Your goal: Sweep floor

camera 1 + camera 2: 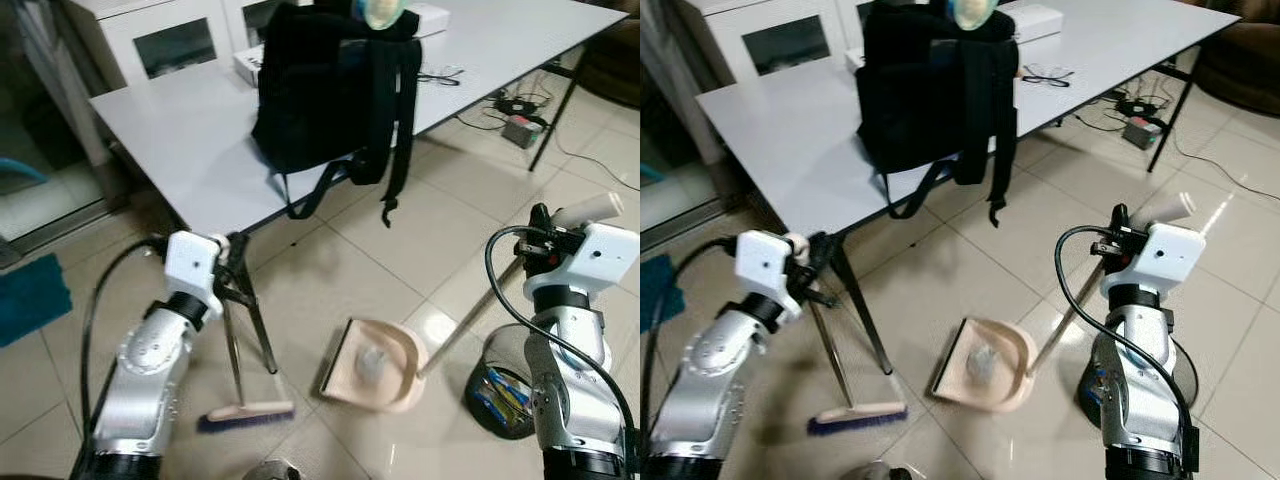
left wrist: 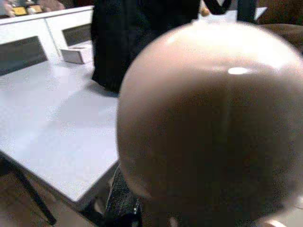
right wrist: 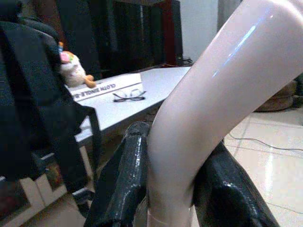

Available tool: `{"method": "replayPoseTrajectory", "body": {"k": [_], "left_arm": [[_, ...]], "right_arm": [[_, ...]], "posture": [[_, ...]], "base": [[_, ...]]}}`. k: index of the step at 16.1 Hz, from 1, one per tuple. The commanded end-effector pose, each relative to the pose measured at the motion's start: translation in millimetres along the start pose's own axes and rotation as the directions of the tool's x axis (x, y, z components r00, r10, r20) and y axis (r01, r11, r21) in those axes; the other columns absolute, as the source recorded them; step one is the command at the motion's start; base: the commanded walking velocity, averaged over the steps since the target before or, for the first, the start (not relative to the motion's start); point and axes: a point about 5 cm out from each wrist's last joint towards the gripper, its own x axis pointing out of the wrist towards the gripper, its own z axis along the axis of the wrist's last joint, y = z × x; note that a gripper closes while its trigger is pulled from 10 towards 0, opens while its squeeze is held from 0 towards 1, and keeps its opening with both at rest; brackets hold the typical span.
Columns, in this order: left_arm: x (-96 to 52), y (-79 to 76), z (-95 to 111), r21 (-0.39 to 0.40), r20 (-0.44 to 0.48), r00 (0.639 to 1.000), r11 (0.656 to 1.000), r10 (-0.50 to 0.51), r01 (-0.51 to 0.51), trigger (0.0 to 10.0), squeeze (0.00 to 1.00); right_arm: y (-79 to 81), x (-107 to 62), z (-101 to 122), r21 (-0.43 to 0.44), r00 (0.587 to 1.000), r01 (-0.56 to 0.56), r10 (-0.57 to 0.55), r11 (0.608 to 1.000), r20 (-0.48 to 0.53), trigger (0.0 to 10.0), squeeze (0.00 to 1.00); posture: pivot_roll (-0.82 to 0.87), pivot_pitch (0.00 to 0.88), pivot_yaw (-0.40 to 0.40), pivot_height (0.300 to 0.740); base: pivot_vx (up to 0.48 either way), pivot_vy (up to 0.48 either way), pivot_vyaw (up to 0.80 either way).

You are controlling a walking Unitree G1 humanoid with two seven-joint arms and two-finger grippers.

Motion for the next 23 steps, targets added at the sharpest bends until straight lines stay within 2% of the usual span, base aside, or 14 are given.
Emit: {"method": "replayPoseTrajectory", "body": {"k": [1,3,5,10,11,16,20,23], "left_arm": [[-4.6,2.9,2.7,0.004,0.004,1.000,1.000,0.011,-0.011,10.0,0.00],[-10.3,1.7,-9.2,0.006,-0.054,0.998,1.000,0.017,-0.017,10.0,0.00],[-11.9,-0.7,-13.4,0.003,-0.073,0.997,1.000,0.028,-0.028,10.0,0.00],[-0.2,-6.8,-5.3,-0.005,-0.023,0.994,0.994,0.110,-0.110,10.0,0.00],[1.2,-7.2,-5.0,-0.012,-0.021,0.993,0.993,0.114,-0.114,10.0,0.00],[15.0,-17.1,1.4,-0.037,0.007,0.991,0.990,0.137,-0.137,10.0,0.00],[17.2,-18.0,1.6,-0.042,0.012,0.990,0.989,0.142,-0.142,10.0,0.00],[17.8,-19.0,1.8,-0.044,0.013,0.990,0.989,0.141,-0.141,10.0,0.00]], "right_arm": [[3.8,4.0,16.7,0.045,0.996,-0.021,0.017,0.999,0.085,10.0,0.00],[4.5,6.0,23.4,0.060,0.994,-0.054,0.048,0.997,0.100,10.0,0.00],[5.6,10.0,32.9,0.068,0.991,-0.094,0.086,0.993,0.105,10.0,0.00],[13.3,28.9,85.4,0.048,0.967,-0.224,0.216,0.973,0.133,10.0,0.00],[14.1,30.1,88.6,0.054,0.966,-0.228,0.219,0.972,0.136,10.0,0.00],[22.1,41.5,120.2,0.081,0.965,-0.241,0.230,0.967,0.129,10.0,0.00],[19.8,45.8,126.7,0.108,0.973,-0.213,0.200,0.971,0.119,10.0,0.00],[25.7,45.4,130.5,0.125,0.973,-0.213,0.199,0.969,0.115,10.0,0.00]], "posture": [[-0.02,0.040,0.057,0.740],[-0.02,0.036,0.058,0.740],[-0.02,0.034,0.057,0.740],[-0.04,0.027,0.061,0.740],[-0.04,0.025,0.061,0.740],[-0.05,0.015,0.059,0.740],[-0.05,0.013,0.059,0.740],[-0.05,0.013,0.061,0.740]], "base": [[0.000,0.000,0.00],[0.000,0.000,0.00],[0.000,0.000,0.00],[0.000,0.000,0.00],[0.000,0.000,0.00],[0.000,-0.471,0.00],[0.000,-0.480,0.00],[0.000,-0.480,0.00]]}}
